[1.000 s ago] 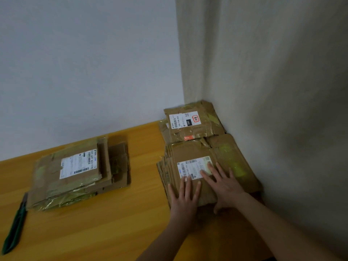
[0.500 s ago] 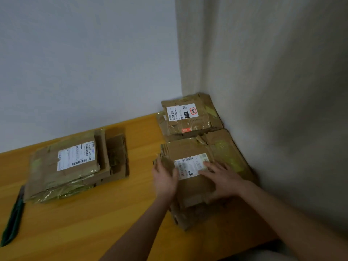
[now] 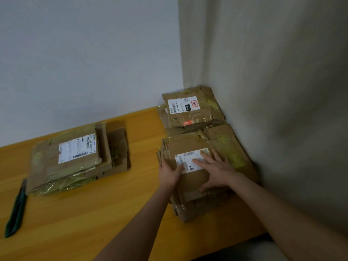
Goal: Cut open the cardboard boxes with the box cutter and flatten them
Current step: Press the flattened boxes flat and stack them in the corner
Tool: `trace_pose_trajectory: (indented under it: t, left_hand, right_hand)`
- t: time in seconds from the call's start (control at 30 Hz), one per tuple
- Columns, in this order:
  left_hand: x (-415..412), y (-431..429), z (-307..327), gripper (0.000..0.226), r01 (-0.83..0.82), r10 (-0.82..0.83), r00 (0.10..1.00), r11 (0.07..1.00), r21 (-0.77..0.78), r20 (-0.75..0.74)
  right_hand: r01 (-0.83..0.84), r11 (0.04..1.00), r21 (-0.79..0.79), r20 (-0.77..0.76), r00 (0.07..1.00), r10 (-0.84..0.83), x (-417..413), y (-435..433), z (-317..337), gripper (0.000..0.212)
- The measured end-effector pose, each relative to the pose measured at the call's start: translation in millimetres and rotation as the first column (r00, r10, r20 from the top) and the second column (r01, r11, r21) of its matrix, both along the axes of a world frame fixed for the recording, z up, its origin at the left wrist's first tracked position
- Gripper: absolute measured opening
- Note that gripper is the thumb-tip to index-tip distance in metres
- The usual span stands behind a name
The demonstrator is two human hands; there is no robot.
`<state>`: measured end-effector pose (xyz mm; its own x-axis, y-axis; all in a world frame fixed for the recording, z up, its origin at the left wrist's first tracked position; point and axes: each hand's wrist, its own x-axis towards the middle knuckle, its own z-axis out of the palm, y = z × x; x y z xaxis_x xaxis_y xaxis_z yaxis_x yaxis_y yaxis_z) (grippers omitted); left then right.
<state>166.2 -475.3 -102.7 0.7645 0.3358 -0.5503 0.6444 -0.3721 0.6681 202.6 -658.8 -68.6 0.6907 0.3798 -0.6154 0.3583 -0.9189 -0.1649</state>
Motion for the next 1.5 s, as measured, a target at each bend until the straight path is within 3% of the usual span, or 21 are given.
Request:
trace_pose_trajectory:
  t: [0.07,0.17,0.33,0.43,0.53,0.6,0.7,0.73,0.8,0.83,0.9,0.97,1.0,1.07,1.13,1.2,1.3,1.43,1.5]
  left_hand:
    - [2,0,0,0.075,-0.093,0.094,0.995,0.995,0.023,-0.014]
    - [11,8,16,0.06,-0.232,0.228,0.972,0.967,-0.104,-0.047]
    - [-7,17,28,0.056,-0.233,0.233,0.972,0.961,-0.149,-0.015]
    - [-35,11,12,0.052,-0.259,0.242,0.958,0.961,-0.101,-0.156]
    - [-39,2,-3,0.065,-0.306,0.257,0.94,0.926,-0.222,-0.224]
    - [-26,-1,-4,0.067,-0.258,0.225,0.962,0.935,-0.242,-0.154]
    - [-7,-7,17,0.065,-0.107,0.106,0.994,0.959,-0.262,-0.021]
    - [-1,-8,20,0.068,-0.035,0.043,0.999,0.977,-0.208,0.032]
    - [2,-11,28,0.079,0.175,-0.184,0.973,0.982,0.07,0.139]
    - [-1,-13,33,0.086,0.318,-0.364,0.918,0.914,0.253,0.158]
    - [-11,-17,33,0.108,0.587,-0.696,0.717,0.627,0.512,0.029]
    - [-19,-19,28,0.126,0.752,-0.835,0.526,0.369,0.546,-0.159]
    - [-22,-20,25,0.129,0.777,-0.847,0.493,0.325,0.54,-0.199]
    - [-16,-19,28,0.121,0.728,-0.819,0.556,0.397,0.559,-0.143]
    - [5,-17,37,0.102,0.603,-0.765,0.644,0.497,0.625,-0.013]
    - [37,-14,46,0.08,0.472,-0.698,0.709,0.574,0.669,0.099]
    - [98,-7,54,0.063,0.378,-0.582,0.8,0.678,0.63,0.146]
    - [152,-1,39,0.061,0.462,-0.617,0.787,0.578,0.673,-0.011]
    - [158,-2,25,0.059,0.494,-0.582,0.81,0.616,0.614,-0.068]
  right_hand:
    - [-0.015,1.0,0.007,0.017,1.0,0.015,-7,-1,0,0.117]
    - [0.004,1.0,0.024,0.058,0.998,-0.006,-14,-3,0,0.12]
    - [-0.078,0.996,0.041,0.082,0.994,0.075,-17,-13,13,0.12]
    - [-0.203,0.979,-0.004,0.087,0.975,0.203,-30,-9,12,0.125]
    - [-0.335,0.94,-0.061,0.117,0.933,0.34,-62,1,-3,0.133]
    - [-0.329,0.938,-0.112,0.164,0.924,0.344,-76,5,-14,0.134]
    - [-0.179,0.973,-0.143,0.217,0.954,0.207,-64,8,-19,0.129]
    - [-0.131,0.981,-0.141,0.231,0.959,0.162,-56,10,-18,0.129]
    - [-0.093,0.988,-0.126,0.224,0.967,0.119,-42,14,-17,0.13]
    - [-0.097,0.99,-0.101,0.206,0.972,0.116,-38,13,-16,0.132]
    - [-0.126,0.991,-0.034,0.171,0.977,0.13,-33,3,-15,0.135]
    - [-0.141,0.99,0.012,0.117,0.983,0.139,-26,-14,-7,0.135]
    - [-0.096,0.994,0.058,0.078,0.993,0.092,-22,-21,-1,0.131]
    - [0.138,0.96,0.244,0.006,0.99,-0.143,-6,-25,12,0.111]
    - [0.317,0.862,0.395,0.02,0.935,-0.353,16,-19,25,0.083]
    - [0.371,0.841,0.394,0.111,0.889,-0.444,40,-10,33,0.071]
    - [0.321,0.915,0.243,0.268,0.885,-0.381,84,3,30,0.071]
    - [0.19,0.969,0.161,0.281,0.932,-0.229,136,26,14,0.068]
    - [0.172,0.977,0.127,0.216,0.956,-0.196,151,33,2,0.067]
